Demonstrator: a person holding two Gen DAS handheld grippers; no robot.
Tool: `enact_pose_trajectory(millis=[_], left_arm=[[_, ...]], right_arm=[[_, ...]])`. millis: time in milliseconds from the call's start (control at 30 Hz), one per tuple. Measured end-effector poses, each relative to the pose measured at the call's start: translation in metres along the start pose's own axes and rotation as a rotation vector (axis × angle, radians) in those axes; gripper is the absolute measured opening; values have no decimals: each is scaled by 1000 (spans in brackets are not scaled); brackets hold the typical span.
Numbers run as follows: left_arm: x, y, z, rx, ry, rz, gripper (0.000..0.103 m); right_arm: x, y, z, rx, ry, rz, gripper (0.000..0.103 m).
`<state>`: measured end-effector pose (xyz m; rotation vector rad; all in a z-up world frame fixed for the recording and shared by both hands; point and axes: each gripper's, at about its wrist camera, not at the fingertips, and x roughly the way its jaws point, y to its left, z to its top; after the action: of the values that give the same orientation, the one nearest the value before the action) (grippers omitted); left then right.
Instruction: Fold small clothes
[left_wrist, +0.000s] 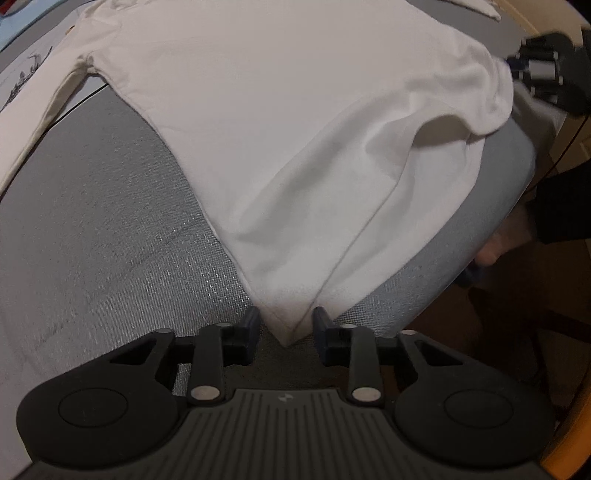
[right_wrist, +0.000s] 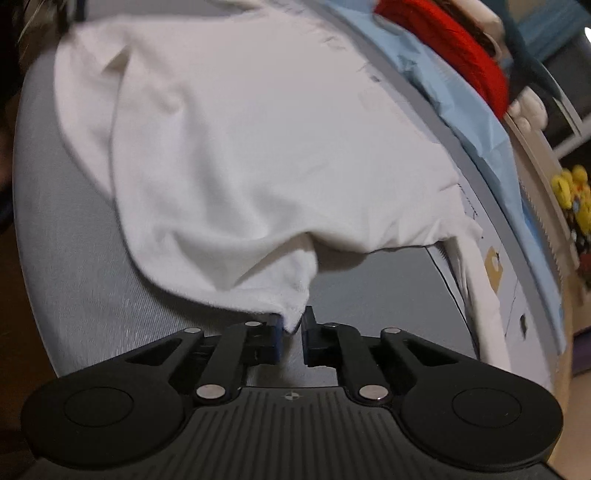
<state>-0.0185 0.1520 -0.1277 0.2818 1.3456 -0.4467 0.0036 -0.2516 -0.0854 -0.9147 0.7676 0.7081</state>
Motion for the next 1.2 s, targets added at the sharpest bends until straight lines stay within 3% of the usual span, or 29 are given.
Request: enact_pose_trajectory(millis=[33,100,267,333,433,500,533,633,667,700,800,900,967,1033,1133,1200], left_arm=[[1,-2,0,14,1,3,9],[-1,-4,0,42,-16,19,5],[-38,5,-4,25,-130,-2,4],[-62,9,-8,20,-198,-11,4],[-93,10,-23,31,-283,-26,4],[-96,6,-35,72,-265,7,4],[-91,6,-36,94,-230,25,4],[-67,-4,-41,168,-90,19,4],[-63,-8,-39,185,-70,10,5],[-63,-10,-38,195,-62,-8,5],[-73,-8,-30,171,-120,-35,8],[-73,9,-18,77,-155,-20,11],[-66,16,-13,42,-134,-5,12],[-53,12,-10,37,-95,5,17],[-23,8,-15,84,19,3,17],[-2,-1,-22,150,119,33,17]], right_arm=[[-4,-7,2,42,-17,9,6],[-16,-31,6,189,-67,41,6],[-68,-108,-4,690,-274,101,5],[-92,-130,-15,831,-342,121,5],[-107,-144,-34,960,-284,138,5],[-101,-147,-55,1058,-179,273,5],[-92,-140,-61,1040,-85,313,5],[-58,-83,-59,679,252,322,5],[-46,-64,-61,588,339,346,5],[-40,-57,-63,566,367,367,5],[-41,-77,-66,698,291,315,5],[-44,-102,-63,853,169,263,7],[-36,-107,-58,907,133,260,17],[-21,-101,-51,912,150,276,32],[0,-80,-45,830,237,312,33],[16,-59,-48,725,351,306,33]])
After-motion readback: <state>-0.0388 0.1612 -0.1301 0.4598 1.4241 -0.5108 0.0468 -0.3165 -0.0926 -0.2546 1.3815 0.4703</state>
